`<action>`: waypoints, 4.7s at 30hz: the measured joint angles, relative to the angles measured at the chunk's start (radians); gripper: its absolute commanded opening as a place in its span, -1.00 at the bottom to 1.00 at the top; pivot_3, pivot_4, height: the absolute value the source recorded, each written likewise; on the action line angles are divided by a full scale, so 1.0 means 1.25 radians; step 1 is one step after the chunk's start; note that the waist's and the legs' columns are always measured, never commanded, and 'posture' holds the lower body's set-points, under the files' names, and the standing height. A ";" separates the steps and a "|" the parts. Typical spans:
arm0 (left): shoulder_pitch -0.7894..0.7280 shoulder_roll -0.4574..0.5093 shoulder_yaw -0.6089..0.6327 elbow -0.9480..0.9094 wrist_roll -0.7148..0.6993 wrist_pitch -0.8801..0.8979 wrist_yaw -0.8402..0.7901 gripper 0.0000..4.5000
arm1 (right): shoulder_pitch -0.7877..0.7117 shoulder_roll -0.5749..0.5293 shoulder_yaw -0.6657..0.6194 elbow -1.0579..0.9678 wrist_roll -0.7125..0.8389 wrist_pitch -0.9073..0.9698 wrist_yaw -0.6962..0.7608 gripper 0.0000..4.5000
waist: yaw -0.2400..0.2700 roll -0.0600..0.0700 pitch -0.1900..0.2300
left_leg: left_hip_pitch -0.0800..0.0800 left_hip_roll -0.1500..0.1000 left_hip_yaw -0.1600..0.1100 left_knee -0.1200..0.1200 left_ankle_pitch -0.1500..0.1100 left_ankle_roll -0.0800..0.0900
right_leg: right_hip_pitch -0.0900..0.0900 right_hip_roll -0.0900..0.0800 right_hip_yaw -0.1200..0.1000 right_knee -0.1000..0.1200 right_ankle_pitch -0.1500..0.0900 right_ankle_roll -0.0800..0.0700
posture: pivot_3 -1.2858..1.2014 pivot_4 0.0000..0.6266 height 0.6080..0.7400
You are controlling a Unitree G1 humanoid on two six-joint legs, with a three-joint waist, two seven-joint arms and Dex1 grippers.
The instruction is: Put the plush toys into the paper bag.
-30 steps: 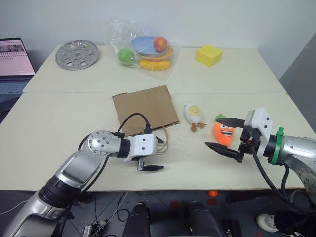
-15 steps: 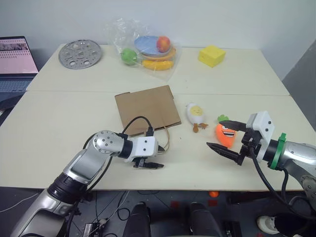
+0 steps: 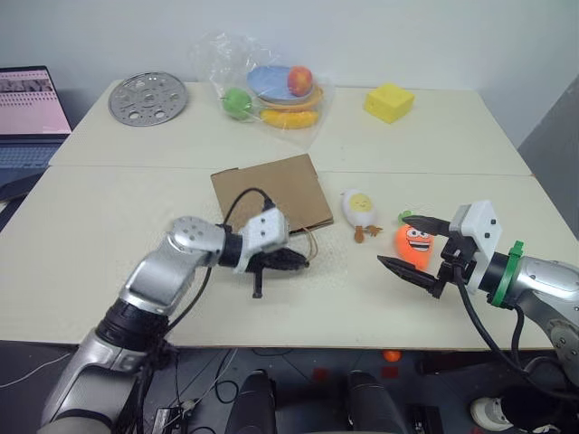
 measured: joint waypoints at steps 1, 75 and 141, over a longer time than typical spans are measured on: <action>-0.024 0.000 0.025 0.007 -0.036 0.045 -0.001 -0.98 | -0.002 0.000 0.006 0.000 -0.007 -0.001 -0.003 1.00 | 0.000 0.000 0.000 | 0.000 0.000 0.000 0.000 0.000 0.000 | 0.000 0.000 0.000 0.000 0.000 0.000 | 0.03 -0.52 1.00; -0.270 0.011 0.241 0.351 -0.142 -0.012 0.009 -1.00 | -0.252 0.523 0.221 0.133 -0.285 -0.074 -0.199 -0.99 | -0.032 -0.001 0.000 | 0.001 0.000 -0.004 -0.003 0.000 0.000 | -0.001 0.000 -0.004 0.005 0.002 -0.003 | 0.03 -0.52 1.00; -0.294 0.009 0.230 0.338 -0.126 0.003 -0.031 -1.00 | -0.473 0.495 0.417 0.379 -0.322 0.117 -0.232 -1.00 | -0.019 -0.001 0.000 | 0.000 0.000 -0.004 -0.002 0.000 0.000 | -0.001 0.000 -0.004 0.005 0.002 -0.003 | 0.03 -0.52 1.00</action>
